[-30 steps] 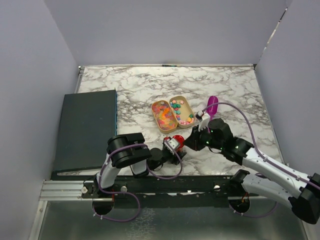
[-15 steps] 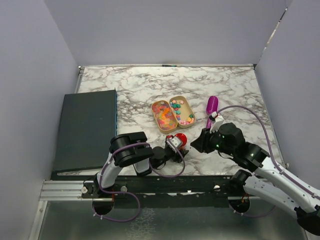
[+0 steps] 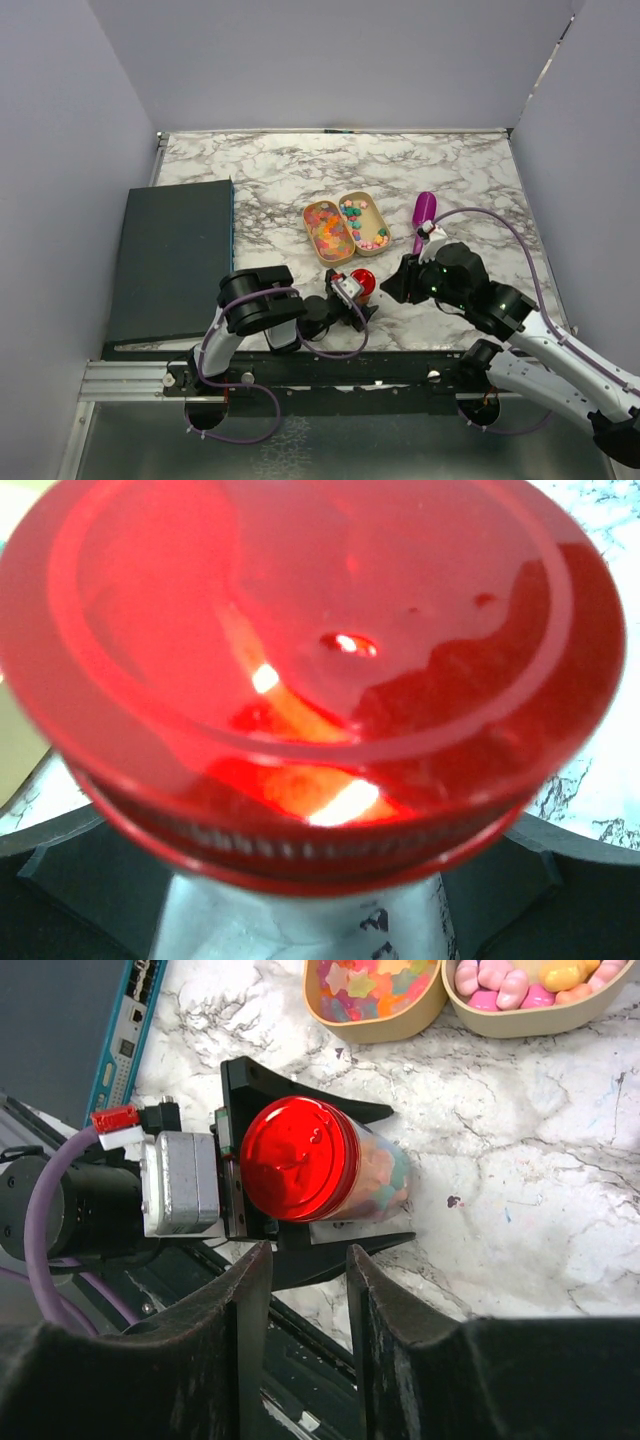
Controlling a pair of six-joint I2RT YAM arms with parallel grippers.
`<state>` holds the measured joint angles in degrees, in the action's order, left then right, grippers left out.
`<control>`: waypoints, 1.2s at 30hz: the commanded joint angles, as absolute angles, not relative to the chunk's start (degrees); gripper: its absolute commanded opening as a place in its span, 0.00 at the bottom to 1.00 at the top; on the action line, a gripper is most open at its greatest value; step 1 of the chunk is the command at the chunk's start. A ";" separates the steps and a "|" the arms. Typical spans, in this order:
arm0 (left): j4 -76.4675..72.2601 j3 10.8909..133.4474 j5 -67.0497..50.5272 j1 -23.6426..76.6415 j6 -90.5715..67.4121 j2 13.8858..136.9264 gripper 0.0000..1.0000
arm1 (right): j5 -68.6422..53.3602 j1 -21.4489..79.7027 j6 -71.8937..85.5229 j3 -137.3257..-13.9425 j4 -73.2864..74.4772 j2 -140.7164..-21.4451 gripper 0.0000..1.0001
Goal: Pack the candies
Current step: Screw the bottle lid onto the packing bottle, then reset both arms
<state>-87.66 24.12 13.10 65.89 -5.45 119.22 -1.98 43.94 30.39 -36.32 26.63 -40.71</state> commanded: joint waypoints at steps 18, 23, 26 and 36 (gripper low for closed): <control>-66.49 11.43 15.14 69.59 -16.04 96.23 0.99 | 7.26 44.21 26.10 -45.42 30.25 -44.15 0.58; -45.19 13.39 16.77 69.74 -17.55 81.10 0.99 | 11.24 44.21 25.48 -47.19 30.13 -43.75 0.72; -32.31 14.72 19.30 69.74 -17.75 70.77 0.99 | 14.52 44.21 25.52 -48.71 30.78 -44.49 0.75; 4.54 30.49 32.65 69.51 -21.64 46.94 0.99 | 31.83 44.21 28.89 -55.80 36.62 -48.28 0.85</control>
<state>-14.35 23.44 24.21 69.49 -18.26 51.55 21.10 43.94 26.92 -53.39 32.67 -47.83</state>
